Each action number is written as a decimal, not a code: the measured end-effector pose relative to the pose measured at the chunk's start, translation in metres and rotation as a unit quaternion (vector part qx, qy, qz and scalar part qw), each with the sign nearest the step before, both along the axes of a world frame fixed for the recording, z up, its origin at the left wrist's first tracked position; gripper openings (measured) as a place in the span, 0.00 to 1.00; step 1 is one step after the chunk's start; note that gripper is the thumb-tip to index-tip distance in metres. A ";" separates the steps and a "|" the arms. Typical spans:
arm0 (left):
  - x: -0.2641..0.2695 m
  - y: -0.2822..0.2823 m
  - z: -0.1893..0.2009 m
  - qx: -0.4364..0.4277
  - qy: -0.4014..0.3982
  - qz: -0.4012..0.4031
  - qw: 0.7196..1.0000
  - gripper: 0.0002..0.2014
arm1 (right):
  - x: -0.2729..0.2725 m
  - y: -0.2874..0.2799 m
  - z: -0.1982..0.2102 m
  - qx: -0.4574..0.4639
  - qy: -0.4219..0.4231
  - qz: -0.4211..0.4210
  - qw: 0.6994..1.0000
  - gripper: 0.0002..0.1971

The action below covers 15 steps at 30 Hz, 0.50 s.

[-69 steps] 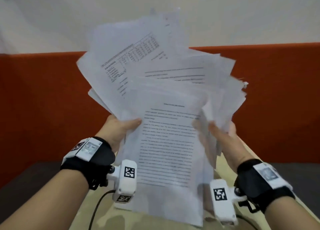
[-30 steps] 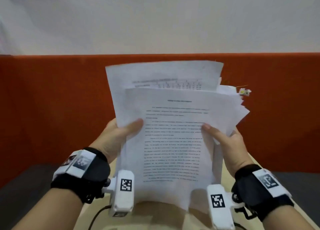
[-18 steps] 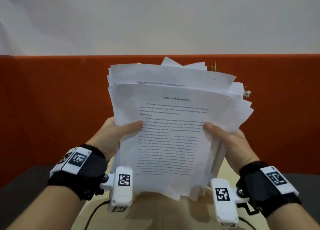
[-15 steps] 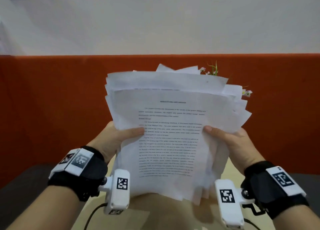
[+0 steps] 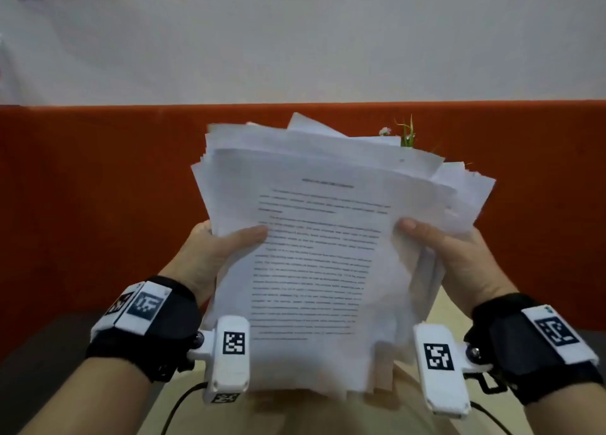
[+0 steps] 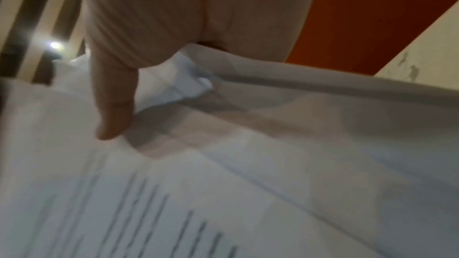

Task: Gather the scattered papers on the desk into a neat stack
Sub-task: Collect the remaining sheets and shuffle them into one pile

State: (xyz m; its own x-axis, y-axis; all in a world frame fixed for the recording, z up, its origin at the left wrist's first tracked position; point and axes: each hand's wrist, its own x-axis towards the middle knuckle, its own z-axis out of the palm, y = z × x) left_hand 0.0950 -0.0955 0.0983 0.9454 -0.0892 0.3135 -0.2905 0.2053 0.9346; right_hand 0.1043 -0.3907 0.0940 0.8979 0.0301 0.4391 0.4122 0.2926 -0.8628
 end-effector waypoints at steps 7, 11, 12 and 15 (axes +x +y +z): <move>-0.002 -0.011 -0.005 0.025 0.013 0.045 0.999 0.18 | -0.001 0.005 0.000 -0.034 -0.032 -0.043 0.998 0.17; -0.004 -0.006 -0.019 0.012 0.060 0.056 0.997 0.14 | 0.000 -0.001 -0.010 -0.099 -0.010 -0.016 0.995 0.21; -0.005 -0.004 -0.021 0.003 0.063 0.062 0.996 0.13 | 0.002 -0.006 -0.012 -0.109 -0.001 -0.015 0.994 0.23; -0.006 0.004 -0.021 -0.012 0.049 0.069 0.996 0.17 | 0.006 -0.025 -0.018 -0.097 -0.001 -0.031 0.995 0.24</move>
